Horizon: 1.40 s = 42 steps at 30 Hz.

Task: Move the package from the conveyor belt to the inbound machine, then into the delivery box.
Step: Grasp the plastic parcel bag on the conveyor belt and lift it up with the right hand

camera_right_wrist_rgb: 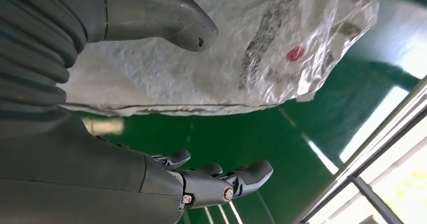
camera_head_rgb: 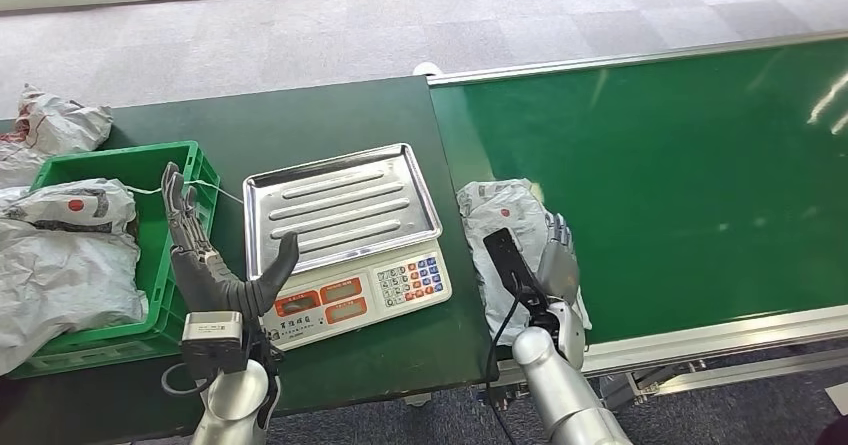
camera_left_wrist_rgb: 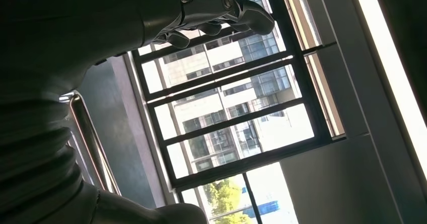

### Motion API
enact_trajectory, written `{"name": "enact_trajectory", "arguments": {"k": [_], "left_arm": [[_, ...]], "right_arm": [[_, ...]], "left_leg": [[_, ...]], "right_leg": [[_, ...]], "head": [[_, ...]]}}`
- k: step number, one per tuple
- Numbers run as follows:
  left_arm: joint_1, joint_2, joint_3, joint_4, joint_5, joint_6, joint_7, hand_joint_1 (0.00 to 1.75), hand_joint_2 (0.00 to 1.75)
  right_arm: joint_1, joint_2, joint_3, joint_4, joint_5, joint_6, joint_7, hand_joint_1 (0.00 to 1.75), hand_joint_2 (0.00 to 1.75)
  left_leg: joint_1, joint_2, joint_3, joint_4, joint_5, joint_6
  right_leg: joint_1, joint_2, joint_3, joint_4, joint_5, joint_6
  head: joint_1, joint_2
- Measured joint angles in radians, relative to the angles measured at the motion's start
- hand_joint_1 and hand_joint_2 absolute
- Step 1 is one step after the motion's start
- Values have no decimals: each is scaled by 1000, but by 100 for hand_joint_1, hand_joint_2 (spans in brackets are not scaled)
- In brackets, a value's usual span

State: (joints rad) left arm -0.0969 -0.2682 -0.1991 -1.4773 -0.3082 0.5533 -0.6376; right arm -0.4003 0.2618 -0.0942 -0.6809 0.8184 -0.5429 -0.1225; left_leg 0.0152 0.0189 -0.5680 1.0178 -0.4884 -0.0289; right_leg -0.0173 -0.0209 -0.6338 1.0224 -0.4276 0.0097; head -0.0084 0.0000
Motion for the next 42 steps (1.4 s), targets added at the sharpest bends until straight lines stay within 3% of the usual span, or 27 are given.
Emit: {"name": "enact_trajectory", "arguments": {"k": [4, 8, 29, 42], "left_arm": [[-1, 0, 0, 2, -3, -8, 7, 0, 175], [-5, 0, 0, 6, -4, -16, 9, 0, 175], [-20, -2, 0, 11, -15, -34, 21, 0, 175], [-22, -2, 0, 12, -32, -35, 27, 0, 175]], "right_arm": [[3, -6, -5, 3, 113, -51, 131, 0, 175], [8, -11, -17, 10, 161, -46, 189, 0, 175], [14, -15, -42, 26, 200, -5, 188, 0, 175], [11, -15, -71, 65, 281, 64, 270, 0, 175]], "left_leg": [[0, 0, 0, 0, 0, 0], [0, 1, 0, 0, 0, 0], [0, 1, 0, 0, 0, 0], [0, 1, 0, 0, 0, 0]], "right_leg": [[0, 0, 0, 0, 0, 0], [0, 0, 0, 0, 0, 0], [0, 1, 0, 0, 0, 0], [0, 0, 0, 0, 0, 0]], "head": [[0, 0], [0, 0], [0, 0], [0, 0]]}}
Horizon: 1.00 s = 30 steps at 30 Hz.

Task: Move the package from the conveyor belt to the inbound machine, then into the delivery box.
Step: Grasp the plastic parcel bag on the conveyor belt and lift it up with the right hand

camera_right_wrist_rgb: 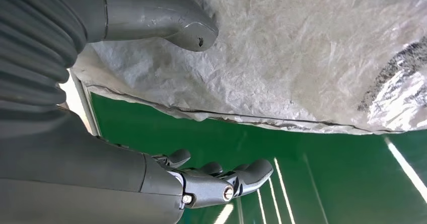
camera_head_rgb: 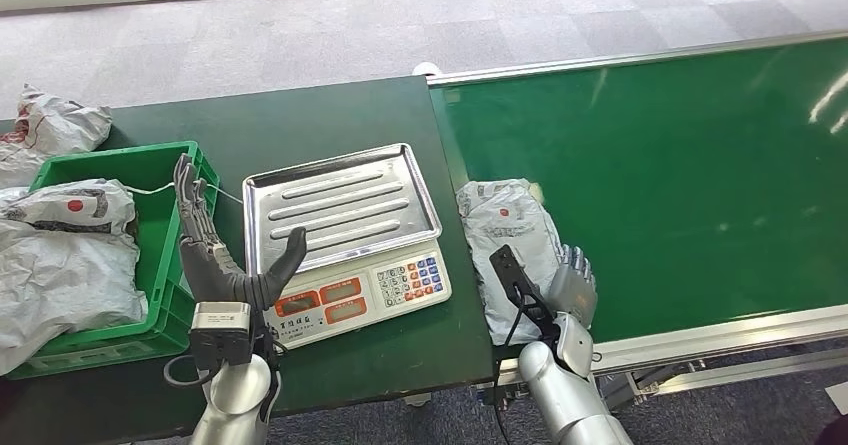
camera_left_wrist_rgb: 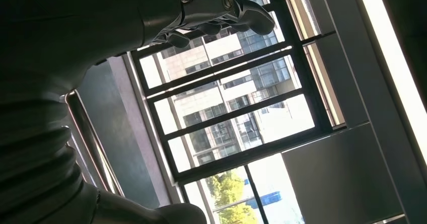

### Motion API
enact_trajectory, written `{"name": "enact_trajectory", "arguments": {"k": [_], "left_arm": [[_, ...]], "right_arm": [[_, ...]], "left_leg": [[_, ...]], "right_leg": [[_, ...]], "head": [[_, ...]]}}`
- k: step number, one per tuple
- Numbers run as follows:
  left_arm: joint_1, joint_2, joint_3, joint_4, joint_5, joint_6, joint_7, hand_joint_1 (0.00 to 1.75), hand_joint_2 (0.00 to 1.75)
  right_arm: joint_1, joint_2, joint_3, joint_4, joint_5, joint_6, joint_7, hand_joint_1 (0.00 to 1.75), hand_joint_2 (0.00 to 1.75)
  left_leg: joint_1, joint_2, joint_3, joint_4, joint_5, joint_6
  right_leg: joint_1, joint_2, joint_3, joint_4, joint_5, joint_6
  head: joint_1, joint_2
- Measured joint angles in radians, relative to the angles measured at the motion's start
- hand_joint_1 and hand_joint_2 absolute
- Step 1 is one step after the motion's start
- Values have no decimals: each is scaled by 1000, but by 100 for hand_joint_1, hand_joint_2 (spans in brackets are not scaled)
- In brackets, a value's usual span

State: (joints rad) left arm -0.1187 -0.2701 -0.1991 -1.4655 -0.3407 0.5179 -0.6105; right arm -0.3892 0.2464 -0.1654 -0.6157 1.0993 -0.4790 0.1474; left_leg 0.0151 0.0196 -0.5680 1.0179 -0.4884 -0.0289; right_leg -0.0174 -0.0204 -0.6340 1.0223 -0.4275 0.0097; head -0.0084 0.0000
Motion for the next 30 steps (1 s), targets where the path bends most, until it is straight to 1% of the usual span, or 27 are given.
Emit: {"name": "enact_trajectory", "arguments": {"k": [21, 26, 30], "left_arm": [[-2, 0, 0, 3, -1, 0, 0, 0, 175], [-4, 0, 0, 4, -1, 0, 0, 0, 175], [-4, 0, 0, 5, -1, -1, 0, 0, 175]], "right_arm": [[-1, 0, -44, 23, 41, 12, -4, 0, 175], [-11, 0, -49, 36, 25, 97, -27, 0, 175], [-14, 0, -53, 44, 21, 113, -35, 0, 175]], "left_leg": [[0, 0, 0, 0, 0, 0], [0, 0, 0, 0, 0, 0], [0, 0, 0, 0, 0, 0]], "right_leg": [[0, 0, 0, 0, 0, 0], [0, 0, 0, 0, 0, 0], [0, 0, 0, 0, 0, 0]], "head": [[0, 0], [0, 0], [0, 0]]}}
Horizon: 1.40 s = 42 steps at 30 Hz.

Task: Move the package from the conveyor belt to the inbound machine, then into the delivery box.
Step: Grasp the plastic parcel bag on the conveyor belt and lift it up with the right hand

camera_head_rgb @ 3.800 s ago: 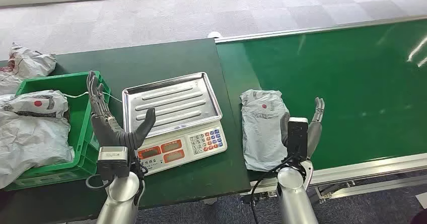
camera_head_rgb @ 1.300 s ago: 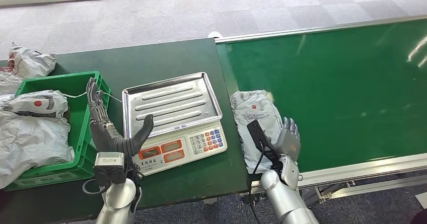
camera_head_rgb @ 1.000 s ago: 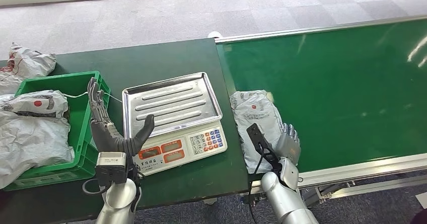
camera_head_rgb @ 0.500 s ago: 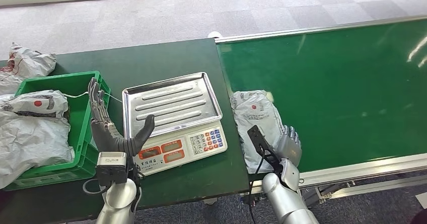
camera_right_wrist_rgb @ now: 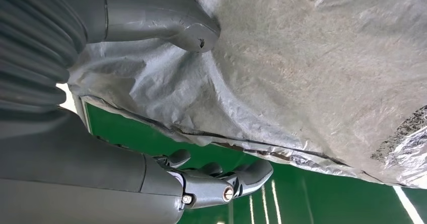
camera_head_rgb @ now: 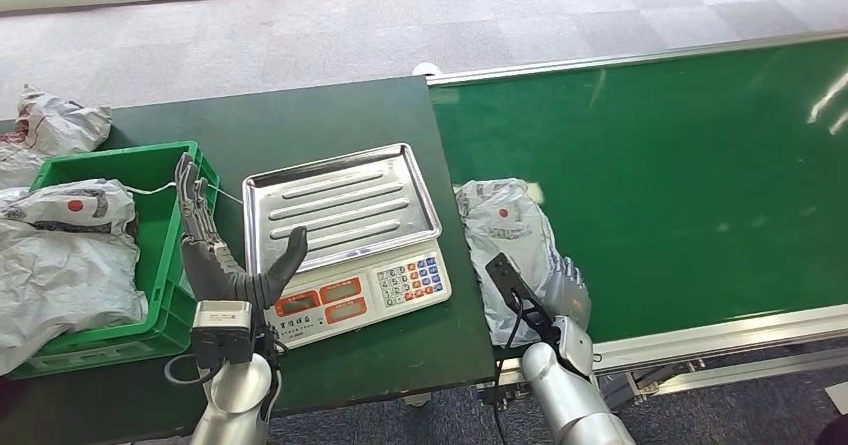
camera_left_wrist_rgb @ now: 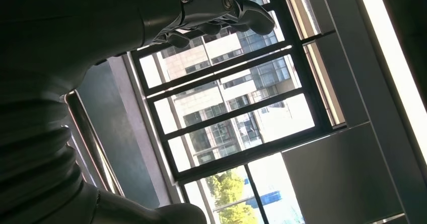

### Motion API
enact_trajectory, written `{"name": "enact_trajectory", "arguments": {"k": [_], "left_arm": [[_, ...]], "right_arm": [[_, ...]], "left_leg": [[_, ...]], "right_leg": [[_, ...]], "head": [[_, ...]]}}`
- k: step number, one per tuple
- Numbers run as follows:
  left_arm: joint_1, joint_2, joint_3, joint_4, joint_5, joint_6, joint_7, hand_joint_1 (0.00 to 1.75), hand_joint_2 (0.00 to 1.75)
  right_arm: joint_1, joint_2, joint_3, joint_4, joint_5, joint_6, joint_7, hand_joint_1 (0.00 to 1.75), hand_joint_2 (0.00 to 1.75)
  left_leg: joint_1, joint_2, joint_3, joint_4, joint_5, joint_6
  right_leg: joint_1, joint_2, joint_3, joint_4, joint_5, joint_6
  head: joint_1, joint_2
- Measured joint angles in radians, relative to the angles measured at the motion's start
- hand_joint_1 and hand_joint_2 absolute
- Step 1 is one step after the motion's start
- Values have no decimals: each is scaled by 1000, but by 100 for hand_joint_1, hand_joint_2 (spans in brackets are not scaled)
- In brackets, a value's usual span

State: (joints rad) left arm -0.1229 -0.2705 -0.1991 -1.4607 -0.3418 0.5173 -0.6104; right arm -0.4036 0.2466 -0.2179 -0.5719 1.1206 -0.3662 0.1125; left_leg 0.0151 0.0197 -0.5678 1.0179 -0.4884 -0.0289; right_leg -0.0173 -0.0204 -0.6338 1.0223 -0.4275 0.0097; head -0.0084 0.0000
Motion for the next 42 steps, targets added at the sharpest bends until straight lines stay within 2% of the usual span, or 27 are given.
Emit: {"name": "enact_trajectory", "arguments": {"k": [4, 9, 14, 15, 16, 18, 19, 20, 36, 40, 42], "left_arm": [[0, 0, 0, 0, 0, 0, 0, 0, 175], [-7, 0, 0, 9, -4, -6, -1, 0, 175], [-10, -2, 0, 11, -19, -17, 0, 0, 175], [-10, -2, 0, 11, -20, -17, 0, 0, 175], [-10, -2, 0, 11, -20, -17, 0, 0, 175], [-10, -2, 0, 9, -21, -17, 3, 0, 175], [-10, -2, 0, 9, -22, -17, 5, 0, 175], [-10, -2, 0, 8, -22, -17, 6, 0, 175], [-2, -2, 0, -6, -35, -17, 15, 0, 175], [1, -2, 2, -15, -36, -17, 18, 0, 175], [7, -2, 6, -24, -41, -16, 21, 0, 175]], "right_arm": [[-3, 0, -1, 6, -2, 28, -14, 0, 175], [-20, 2, 2, 36, 0, 185, -105, 0, 175], [-34, 6, 15, 64, 5, 198, -113, 2, 175], [-35, 7, 17, 66, 5, 200, -113, 11, 175], [-36, 7, 19, 69, 6, 203, -114, 34, 175], [-38, 8, 23, 72, 5, 209, -119, 120, 175], [-39, 8, 25, 74, 4, 213, -122, 154, 175], [-39, 8, 28, 75, 4, 215, -124, 175, 175], [-61, 8, 51, 82, -12, 199, -138, 175, 175], [-54, 8, 58, 79, -25, 158, -155, 175, 175], [-40, 12, 59, 59, -45, 112, -188, 175, 175]], "left_leg": [[0, 0, 0, 0, 0, 0], [0, 1, 1, 0, 0, 0], [0, 3, 2, 0, 0, 0], [0, 3, 2, 0, 0, 0], [0, 3, 2, 0, 0, 0], [0, 3, 2, 0, 0, 0], [0, 3, 2, 0, 0, 0], [0, 3, 2, 0, 0, 0], [0, 3, 2, 0, 0, 0], [0, 2, 2, 0, 0, 0], [0, 2, 1, 0, 0, 0]], "right_leg": [[0, 0, 0, 0, 0, 0], [0, 1, 0, 0, 0, 0], [0, 2, 1, 0, 0, 0], [0, 2, 1, 0, 0, 0], [0, 2, 1, 0, 0, 0], [0, 2, 1, 0, 0, 0], [0, 2, 1, 0, 0, 0], [0, 2, 1, 0, 0, 0], [0, 2, 1, 0, 0, 0], [0, 2, 1, 0, 0, 0], [0, 2, 1, 0, 0, 0]], "head": [[0, 0], [0, 0], [0, 0], [0, 0], [0, 0], [0, 0], [0, 0], [0, 0], [0, 0], [0, 0], [0, 0]]}}
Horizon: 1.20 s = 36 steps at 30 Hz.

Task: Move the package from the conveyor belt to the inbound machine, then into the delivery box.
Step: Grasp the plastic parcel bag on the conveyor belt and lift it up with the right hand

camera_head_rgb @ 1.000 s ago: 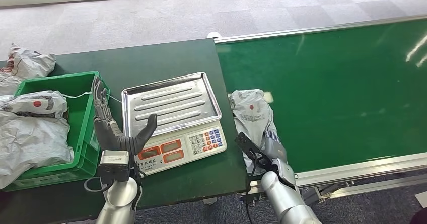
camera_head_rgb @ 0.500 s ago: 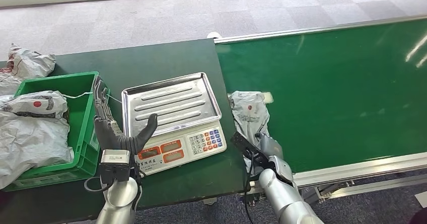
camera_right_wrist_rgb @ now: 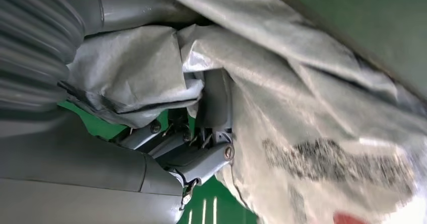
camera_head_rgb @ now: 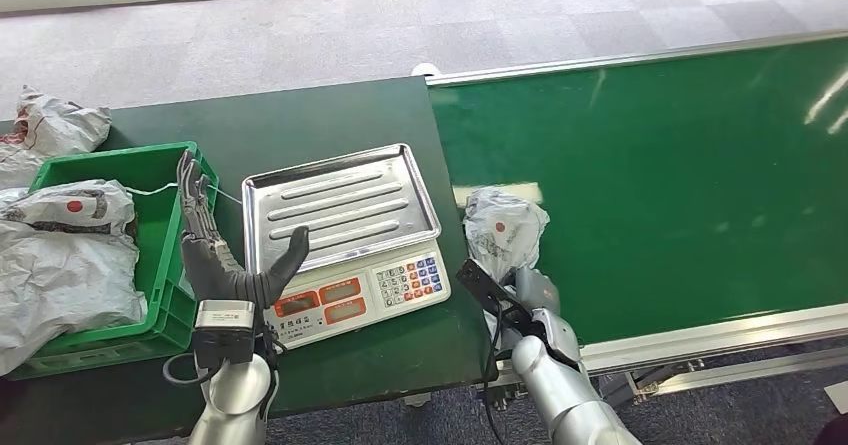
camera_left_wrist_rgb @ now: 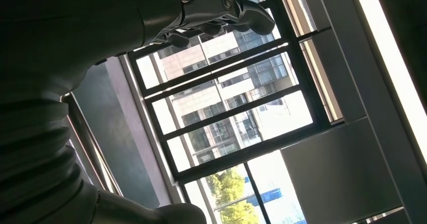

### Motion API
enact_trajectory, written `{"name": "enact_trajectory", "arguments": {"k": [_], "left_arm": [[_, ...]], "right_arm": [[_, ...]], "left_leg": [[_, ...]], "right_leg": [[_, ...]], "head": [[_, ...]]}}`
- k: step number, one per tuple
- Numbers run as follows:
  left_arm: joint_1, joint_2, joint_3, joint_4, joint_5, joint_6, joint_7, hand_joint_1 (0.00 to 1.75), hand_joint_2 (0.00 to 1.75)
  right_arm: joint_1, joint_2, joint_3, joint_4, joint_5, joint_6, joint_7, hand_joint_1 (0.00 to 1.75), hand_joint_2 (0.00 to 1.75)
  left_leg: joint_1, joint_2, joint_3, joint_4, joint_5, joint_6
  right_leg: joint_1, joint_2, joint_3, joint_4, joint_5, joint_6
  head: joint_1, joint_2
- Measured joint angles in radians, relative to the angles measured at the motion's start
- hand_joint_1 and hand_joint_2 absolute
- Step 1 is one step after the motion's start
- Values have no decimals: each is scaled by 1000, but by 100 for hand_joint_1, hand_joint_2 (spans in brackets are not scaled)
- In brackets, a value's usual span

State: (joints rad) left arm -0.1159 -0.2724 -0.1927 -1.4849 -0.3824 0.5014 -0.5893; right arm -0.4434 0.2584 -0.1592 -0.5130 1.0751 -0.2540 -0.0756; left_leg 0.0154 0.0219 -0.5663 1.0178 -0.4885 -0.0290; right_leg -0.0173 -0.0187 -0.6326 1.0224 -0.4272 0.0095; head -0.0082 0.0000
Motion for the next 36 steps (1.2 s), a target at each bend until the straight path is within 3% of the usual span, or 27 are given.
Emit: {"name": "enact_trajectory", "arguments": {"k": [3, 10, 13, 17, 22, 26, 31, 36], "left_arm": [[14, 0, 13, -21, -8, 2, 5, 0, 175], [28, 0, 21, -46, -12, 2, 9, 0, 175], [32, 0, 22, -53, -12, 3, 9, 0, 175], [41, -1, 25, -57, -14, 5, 7, 0, 175], [38, -5, 25, -47, -15, 6, 7, 0, 175], [29, -9, 25, -33, -11, 8, 4, 0, 175], [21, -12, 19, -17, 4, 12, -5, 0, 175], [-9, -16, 0, 14, 51, 36, -42, 0, 175]], "right_arm": [[26, 11, 1, -62, -30, -39, -43, 175, 175], [52, 23, 3, -144, -40, -41, -50, 175, 175], [80, 28, 6, -207, -113, -122, -133, 175, 175], [169, 39, 41, -481, -264, -303, -227, 175, 175], [255, 57, 80, -821, -267, -434, -278, 175, 175], [263, 67, 65, -995, -261, -446, -303, 175, 175], [252, 70, 42, -1095, -301, -447, -331, 175, 175], [128, 87, 66, -1011, -366, -423, -291, 175, 175]], "left_leg": [[0, 0, 0, 0, 0, 0], [0, 0, -1, 0, 0, 0], [0, -1, -1, 0, 0, 0], [0, -2, -1, 0, 0, 0], [-1, -1, -1, 0, -1, 0], [-1, -1, -1, 0, 0, 1], [-1, 0, -1, 0, 0, 1], [-1, 4, -8, 0, 0, 1]], "right_leg": [[0, 0, -1, 0, 0, 0], [0, 0, -1, 0, 0, 0], [0, -1, -1, 0, 0, 0], [0, -1, -1, 0, 0, 0], [0, -1, -2, 0, 0, 0], [-1, -1, -1, 0, 0, 1], [-1, -1, -1, 0, 1, 1], [-1, 2, 0, 0, 2, 0]], "head": [[0, 0], [0, 0], [0, 0], [0, 0], [0, 0], [0, 0], [0, 0], [0, 0]]}}
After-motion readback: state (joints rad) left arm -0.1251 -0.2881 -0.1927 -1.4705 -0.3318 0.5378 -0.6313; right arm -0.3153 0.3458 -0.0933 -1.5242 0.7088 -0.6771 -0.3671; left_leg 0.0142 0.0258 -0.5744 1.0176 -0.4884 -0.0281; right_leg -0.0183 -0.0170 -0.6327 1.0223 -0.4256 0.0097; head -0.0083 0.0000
